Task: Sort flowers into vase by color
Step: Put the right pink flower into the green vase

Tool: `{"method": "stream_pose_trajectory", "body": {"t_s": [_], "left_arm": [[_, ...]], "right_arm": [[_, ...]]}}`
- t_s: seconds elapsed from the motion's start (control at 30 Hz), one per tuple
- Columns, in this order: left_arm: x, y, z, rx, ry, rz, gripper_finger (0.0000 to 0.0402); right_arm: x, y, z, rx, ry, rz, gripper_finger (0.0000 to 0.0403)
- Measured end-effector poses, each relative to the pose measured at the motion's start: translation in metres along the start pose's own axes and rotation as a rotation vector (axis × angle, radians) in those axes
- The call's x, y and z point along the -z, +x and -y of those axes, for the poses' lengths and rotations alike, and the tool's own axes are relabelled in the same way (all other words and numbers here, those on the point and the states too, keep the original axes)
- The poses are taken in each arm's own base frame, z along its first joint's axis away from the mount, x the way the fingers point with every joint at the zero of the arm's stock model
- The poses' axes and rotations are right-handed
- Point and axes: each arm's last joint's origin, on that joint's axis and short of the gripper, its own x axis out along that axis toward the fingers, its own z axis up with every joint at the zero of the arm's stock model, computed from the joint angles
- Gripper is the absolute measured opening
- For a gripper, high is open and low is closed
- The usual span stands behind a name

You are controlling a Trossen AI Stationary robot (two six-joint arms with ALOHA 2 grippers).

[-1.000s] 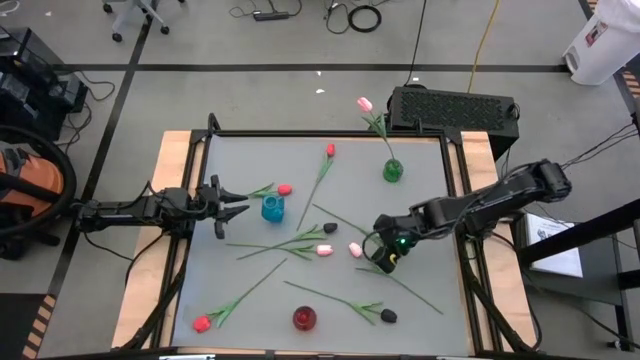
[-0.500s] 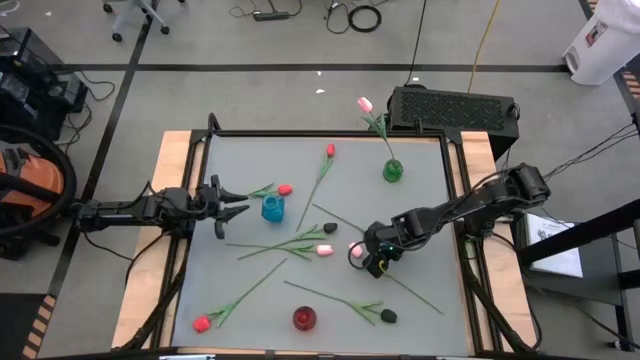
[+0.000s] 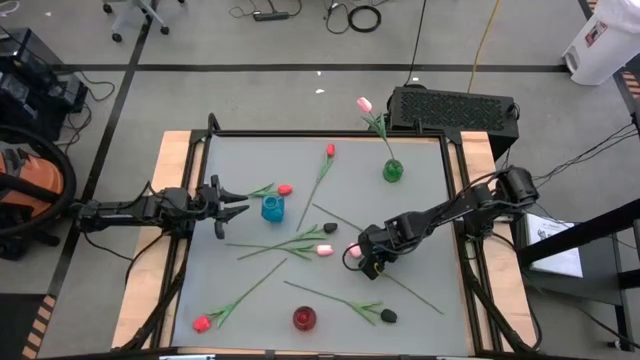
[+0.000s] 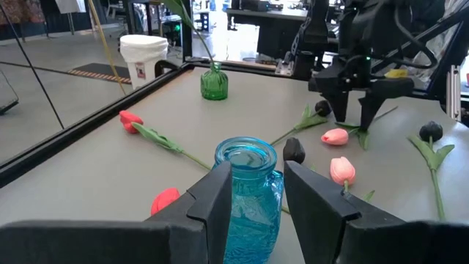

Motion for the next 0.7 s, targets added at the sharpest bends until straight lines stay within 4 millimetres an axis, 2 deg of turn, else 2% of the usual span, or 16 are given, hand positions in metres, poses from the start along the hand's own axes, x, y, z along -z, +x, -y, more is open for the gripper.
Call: {"method": "stream_pose_trajectory", "body": {"t_s": [0.53,0.7], "left_arm": [[0.0001,0.0,0.0,0.0,0.0,0.0,0.0132],[0.0,0.0,0.0,0.0,0.0,0.0,0.0132]], "right_arm": [[0.0027,0.0016,-0.0013,0.004,-0.011,0.004,0.0242],[0.0029,0.0019,-0.0007,0.008,-0.002,0.002,0.0219]]}}
